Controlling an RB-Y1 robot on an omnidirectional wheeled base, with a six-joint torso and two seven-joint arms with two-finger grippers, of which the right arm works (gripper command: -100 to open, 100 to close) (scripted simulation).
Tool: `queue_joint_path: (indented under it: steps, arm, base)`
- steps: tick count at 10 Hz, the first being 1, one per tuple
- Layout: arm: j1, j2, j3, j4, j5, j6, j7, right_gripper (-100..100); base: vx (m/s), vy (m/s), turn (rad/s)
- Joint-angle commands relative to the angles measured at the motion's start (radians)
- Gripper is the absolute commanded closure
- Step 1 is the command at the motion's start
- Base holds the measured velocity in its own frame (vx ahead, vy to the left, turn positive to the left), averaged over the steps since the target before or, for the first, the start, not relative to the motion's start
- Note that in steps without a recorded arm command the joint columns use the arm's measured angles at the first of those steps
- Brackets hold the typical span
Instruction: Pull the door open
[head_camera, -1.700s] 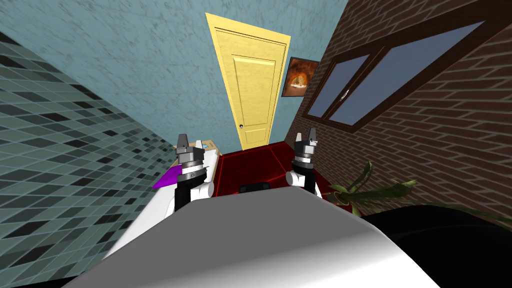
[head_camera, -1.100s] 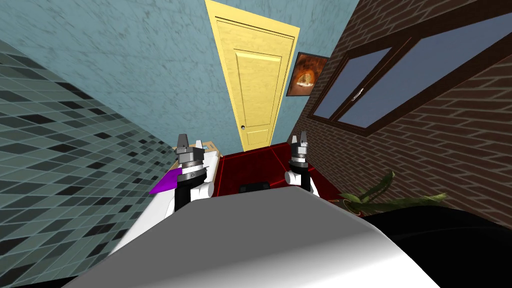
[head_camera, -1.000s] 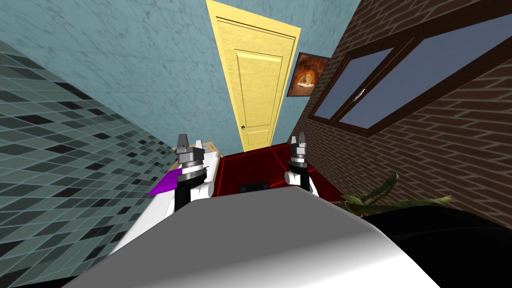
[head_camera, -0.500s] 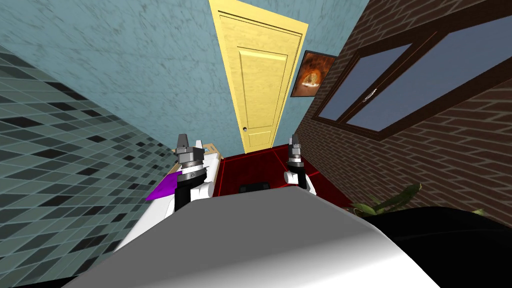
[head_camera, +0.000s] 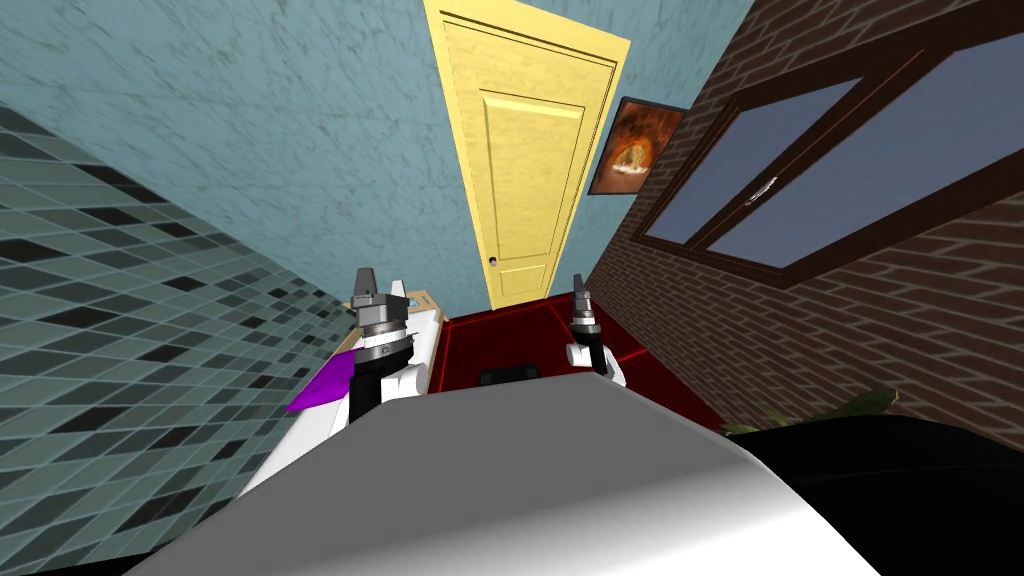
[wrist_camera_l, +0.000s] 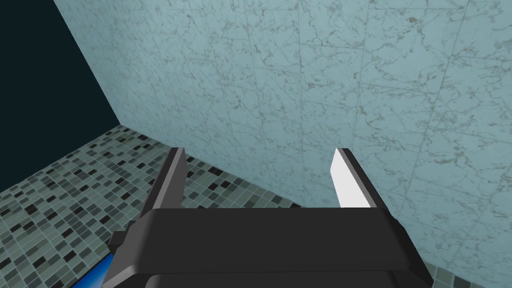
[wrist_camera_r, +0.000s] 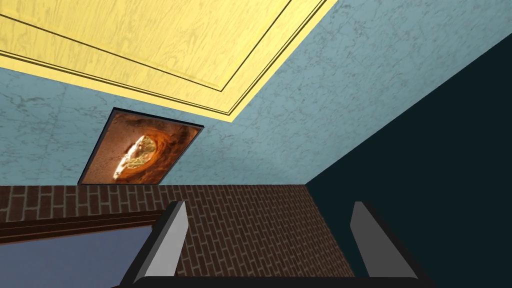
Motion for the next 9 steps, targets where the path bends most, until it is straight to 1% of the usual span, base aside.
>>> queue_joint_path:
  steps: [1,4,9]
  arm:
    - [-0.012,-0.007,-0.005,0.034,0.016,-0.007,0.022,-100]
    - [-0.031,-0.016,-0.009,0.095,0.045,-0.022,0.061,-100]
    - [-0.066,-0.027,-0.016,0.201,0.097,-0.047,0.128,-100]
  base:
    - [0.109,0.064,0.011]
    - [0.099,0.074,0.010]
    - [0.098,0.058,0.009]
